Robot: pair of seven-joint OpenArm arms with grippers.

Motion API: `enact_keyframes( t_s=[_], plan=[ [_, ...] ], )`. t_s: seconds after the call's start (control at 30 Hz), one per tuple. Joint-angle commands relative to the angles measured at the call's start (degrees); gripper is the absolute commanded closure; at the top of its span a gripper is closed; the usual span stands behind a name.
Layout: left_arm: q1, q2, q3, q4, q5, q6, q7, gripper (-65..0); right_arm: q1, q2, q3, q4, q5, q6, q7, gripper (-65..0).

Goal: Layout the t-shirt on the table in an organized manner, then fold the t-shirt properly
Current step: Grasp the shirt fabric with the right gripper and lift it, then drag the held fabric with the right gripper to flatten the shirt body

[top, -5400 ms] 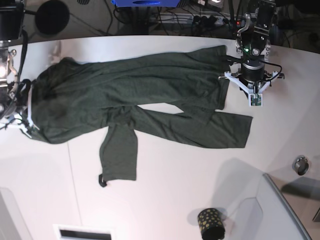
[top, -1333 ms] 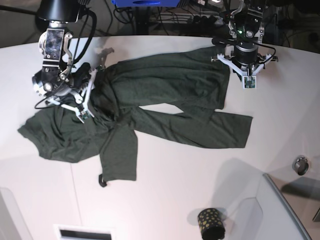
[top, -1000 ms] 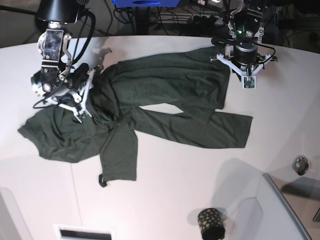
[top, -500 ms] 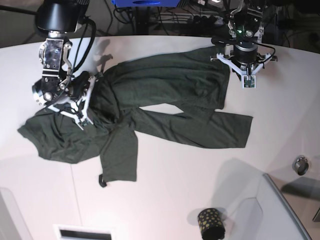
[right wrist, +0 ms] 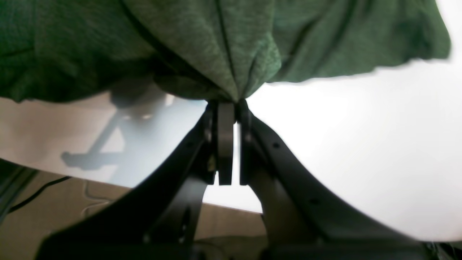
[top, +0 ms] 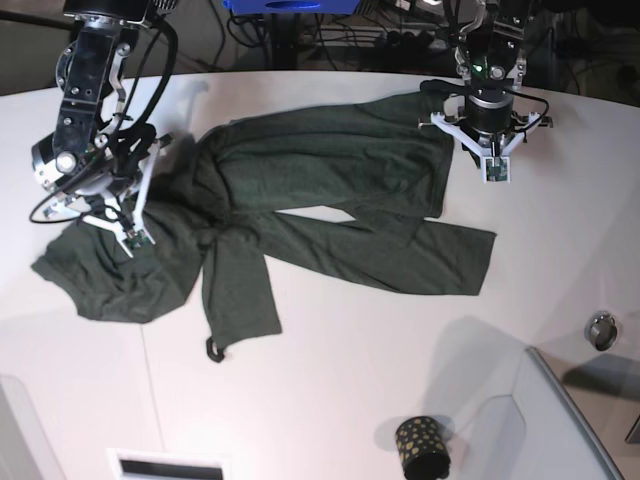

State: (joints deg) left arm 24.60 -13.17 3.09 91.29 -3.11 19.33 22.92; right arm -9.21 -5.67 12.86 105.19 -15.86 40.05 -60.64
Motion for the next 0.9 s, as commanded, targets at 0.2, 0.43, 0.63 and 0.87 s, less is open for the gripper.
enact_keyframes(
  t_s=[0.2, 0.43, 0.63, 0.87],
  plan=[
    [-0.9, -0.2, 0.0, -1.8, 0.7, 0.4, -1.2, 0.0, -2.7, 2.6, -4.6, 8.3, -0.3, -0.1, -4.8, -0.8],
    [-2.2, -0.3, 3.2, -3.1, 0.7, 0.4, -1.2, 0.0, -4.5, 2.7, -0.2, 9.6, -0.4, -0.1, -5.2, -0.8],
    [-3.5, -0.2, 3.2, -3.2, 0.7, 0.4, -1.2, 0.0, -6.7, 4.6, -0.1, 9.8, -9.8, -0.1, -4.8, -0.8],
    [-5.2, 1.7, 4.1, -6.5, 0.7, 0.4, -1.2, 0.0, -7.8, 1.7, -0.9, 9.8, -23.7, -0.1, 0.7, -0.8]
  ],
)
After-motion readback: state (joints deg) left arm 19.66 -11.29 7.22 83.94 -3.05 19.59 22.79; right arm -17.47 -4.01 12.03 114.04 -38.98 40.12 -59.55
